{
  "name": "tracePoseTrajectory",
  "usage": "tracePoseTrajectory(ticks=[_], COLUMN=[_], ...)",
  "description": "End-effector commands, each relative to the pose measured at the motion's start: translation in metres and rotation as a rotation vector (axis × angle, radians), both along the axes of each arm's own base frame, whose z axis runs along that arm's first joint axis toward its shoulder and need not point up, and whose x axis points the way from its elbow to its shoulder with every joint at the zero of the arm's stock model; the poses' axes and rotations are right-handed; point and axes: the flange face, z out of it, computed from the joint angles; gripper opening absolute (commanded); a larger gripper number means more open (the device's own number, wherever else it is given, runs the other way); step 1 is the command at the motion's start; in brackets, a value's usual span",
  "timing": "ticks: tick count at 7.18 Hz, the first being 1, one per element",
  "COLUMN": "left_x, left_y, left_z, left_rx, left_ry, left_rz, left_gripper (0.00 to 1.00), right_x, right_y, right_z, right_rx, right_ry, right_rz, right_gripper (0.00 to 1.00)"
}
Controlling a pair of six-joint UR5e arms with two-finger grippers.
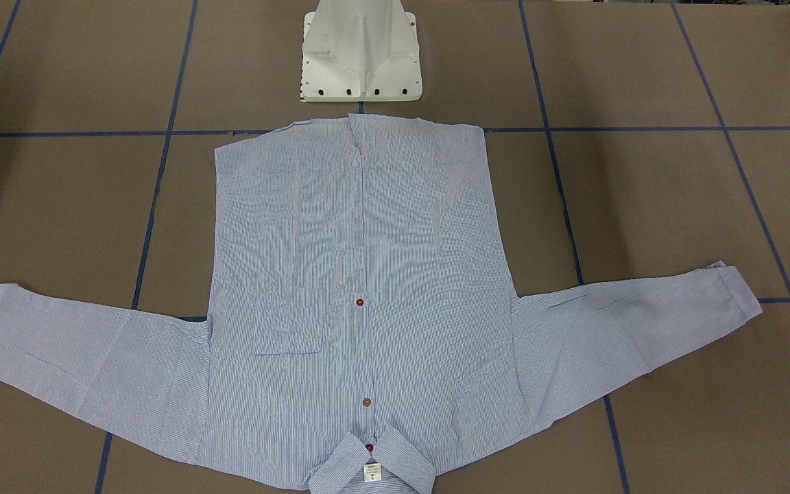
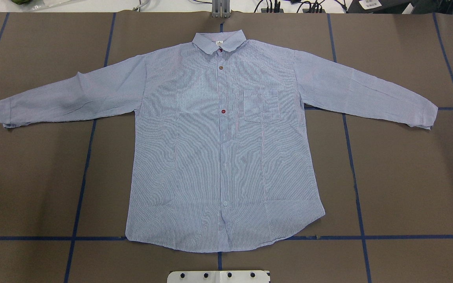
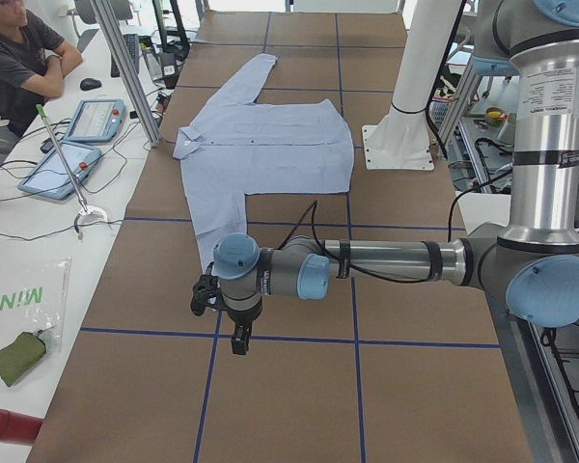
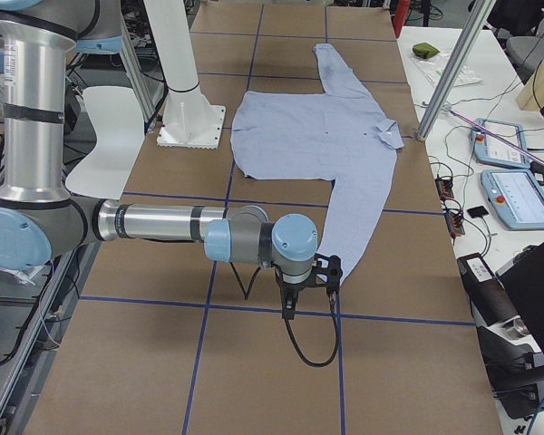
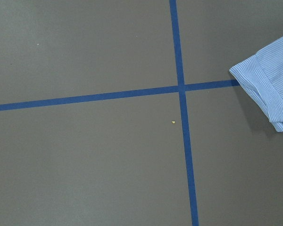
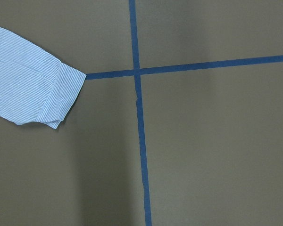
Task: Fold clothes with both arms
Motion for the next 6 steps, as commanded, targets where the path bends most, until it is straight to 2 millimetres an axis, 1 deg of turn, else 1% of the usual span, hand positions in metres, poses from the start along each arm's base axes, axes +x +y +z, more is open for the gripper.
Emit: tracePoseTrajectory(ticks=[1, 2, 3, 4, 5, 6], left_x=[0.0, 0.0, 0.001, 0.002, 0.003, 0.004], left_y=[-0.002, -0.002, -0.006, -0.021, -0.036, -0.048], left_z=[-0.002, -0.002, -0.006, -0.028, -0.039, -0.065], left_rx=[0.003, 0.003, 0.018, 0.062, 0.099, 0.217], left_ry=[0.0, 0.003, 0.004, 0.006, 0.004, 0.014], left_rz=[-0.001, 0.0, 0.001, 0.003, 0.006, 0.012], left_gripper=[0.99, 0.99, 0.99, 0.99, 0.99, 0.99], right_x=[-0.001, -0.001, -0.008, -0.013, -0.042, -0.055], right_y=[-0.001, -0.002, -0.004, -0.02, -0.035, -0.038], right_z=[-0.002, -0.002, -0.002, -0.017, -0.032, -0.033], right_rx=[0.016, 0.007, 0.012, 0.063, 0.114, 0.116], right_ry=[0.002, 0.004, -0.001, 0.001, 0.001, -0.005], right_rz=[-0.01, -0.003, -0.019, -0.036, -0.092, -0.096], right_gripper=[1.0, 1.0, 1.0, 1.0, 1.0, 1.0])
